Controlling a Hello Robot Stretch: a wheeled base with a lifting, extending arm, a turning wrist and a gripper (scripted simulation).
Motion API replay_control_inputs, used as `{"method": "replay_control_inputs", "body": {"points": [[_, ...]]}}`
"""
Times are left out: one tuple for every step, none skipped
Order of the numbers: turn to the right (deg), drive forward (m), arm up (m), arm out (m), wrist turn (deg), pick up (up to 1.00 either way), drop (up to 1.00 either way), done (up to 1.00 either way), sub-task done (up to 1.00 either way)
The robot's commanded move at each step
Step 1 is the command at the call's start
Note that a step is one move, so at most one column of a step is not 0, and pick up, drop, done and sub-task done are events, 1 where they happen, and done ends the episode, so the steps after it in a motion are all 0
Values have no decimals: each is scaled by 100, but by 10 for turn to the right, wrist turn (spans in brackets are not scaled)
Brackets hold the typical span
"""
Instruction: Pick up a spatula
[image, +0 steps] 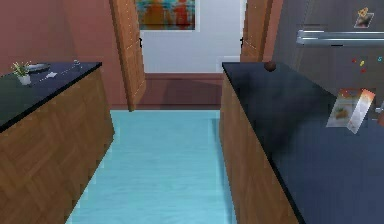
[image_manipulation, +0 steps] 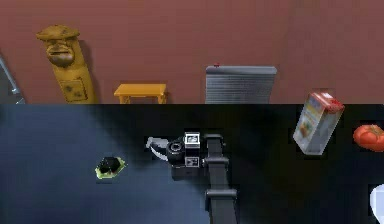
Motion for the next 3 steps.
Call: {"method": "replay_control_inputs", "body": {"points": [[0,0,0,0,0,100,0,0,0],[0,0,10,0,0,0,0,0,0],[0,0,0,0,0,0,0,100,0]]}}
